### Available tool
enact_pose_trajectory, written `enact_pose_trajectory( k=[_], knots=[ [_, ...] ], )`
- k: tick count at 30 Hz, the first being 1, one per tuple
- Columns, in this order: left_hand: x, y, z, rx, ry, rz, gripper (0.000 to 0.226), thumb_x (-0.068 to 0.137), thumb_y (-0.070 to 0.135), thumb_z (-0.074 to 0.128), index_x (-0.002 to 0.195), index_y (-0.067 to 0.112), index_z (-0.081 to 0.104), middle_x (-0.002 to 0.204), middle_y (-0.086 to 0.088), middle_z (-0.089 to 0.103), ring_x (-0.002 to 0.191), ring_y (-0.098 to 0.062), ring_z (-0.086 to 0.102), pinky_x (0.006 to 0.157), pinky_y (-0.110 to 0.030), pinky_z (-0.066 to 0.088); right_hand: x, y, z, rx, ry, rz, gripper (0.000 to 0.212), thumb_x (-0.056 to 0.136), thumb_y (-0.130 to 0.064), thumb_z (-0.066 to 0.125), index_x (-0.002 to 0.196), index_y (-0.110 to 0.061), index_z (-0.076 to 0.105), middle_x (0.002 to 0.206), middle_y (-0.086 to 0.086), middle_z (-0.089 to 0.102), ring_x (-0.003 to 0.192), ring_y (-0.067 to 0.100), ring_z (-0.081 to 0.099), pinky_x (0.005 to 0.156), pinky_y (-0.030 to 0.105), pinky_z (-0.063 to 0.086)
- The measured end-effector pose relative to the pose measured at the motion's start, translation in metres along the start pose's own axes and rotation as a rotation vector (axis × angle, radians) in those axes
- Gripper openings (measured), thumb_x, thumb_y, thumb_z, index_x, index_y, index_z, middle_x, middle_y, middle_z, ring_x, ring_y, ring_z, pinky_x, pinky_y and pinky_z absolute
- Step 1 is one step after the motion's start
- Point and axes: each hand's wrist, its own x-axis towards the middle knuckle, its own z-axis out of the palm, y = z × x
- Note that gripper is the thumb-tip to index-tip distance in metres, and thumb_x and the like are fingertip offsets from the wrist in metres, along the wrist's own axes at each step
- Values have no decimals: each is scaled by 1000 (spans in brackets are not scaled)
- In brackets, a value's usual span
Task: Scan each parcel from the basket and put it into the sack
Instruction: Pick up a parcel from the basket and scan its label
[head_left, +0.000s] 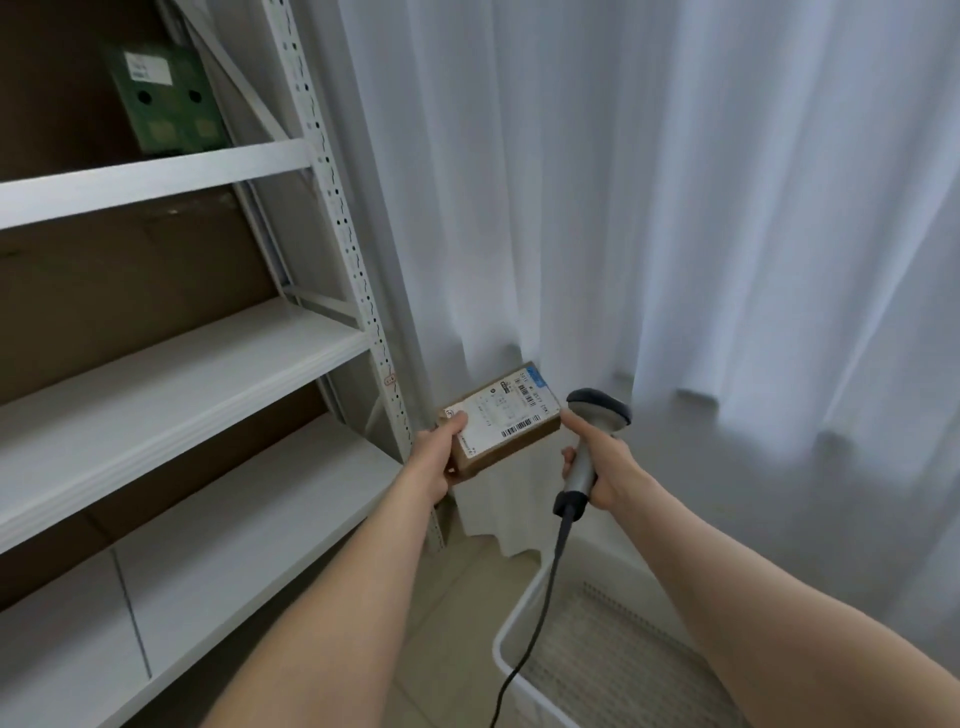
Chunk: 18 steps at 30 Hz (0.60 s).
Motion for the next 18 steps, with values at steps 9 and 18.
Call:
enact_pose_trajectory(
  k=[9,18],
  knots=[
    [-1,0,-39,417,-304,-63,39,83,24,71,119,14,60,99,-5,73,92,-19,67,73,-35,55,-6,13,34,-124,-11,-99,23,85,-7,70,105,-6,57,77,9,68,51,12,57,48,23,48],
    [16,-27,-42,318,-94,-76,31,91,11,61,120,8,52,107,-11,68,97,-27,66,87,-50,54,-5,23,42,-236,38,-64,19,89,-13,66,105,-8,56,68,7,60,46,12,50,47,24,45]
  ],
)
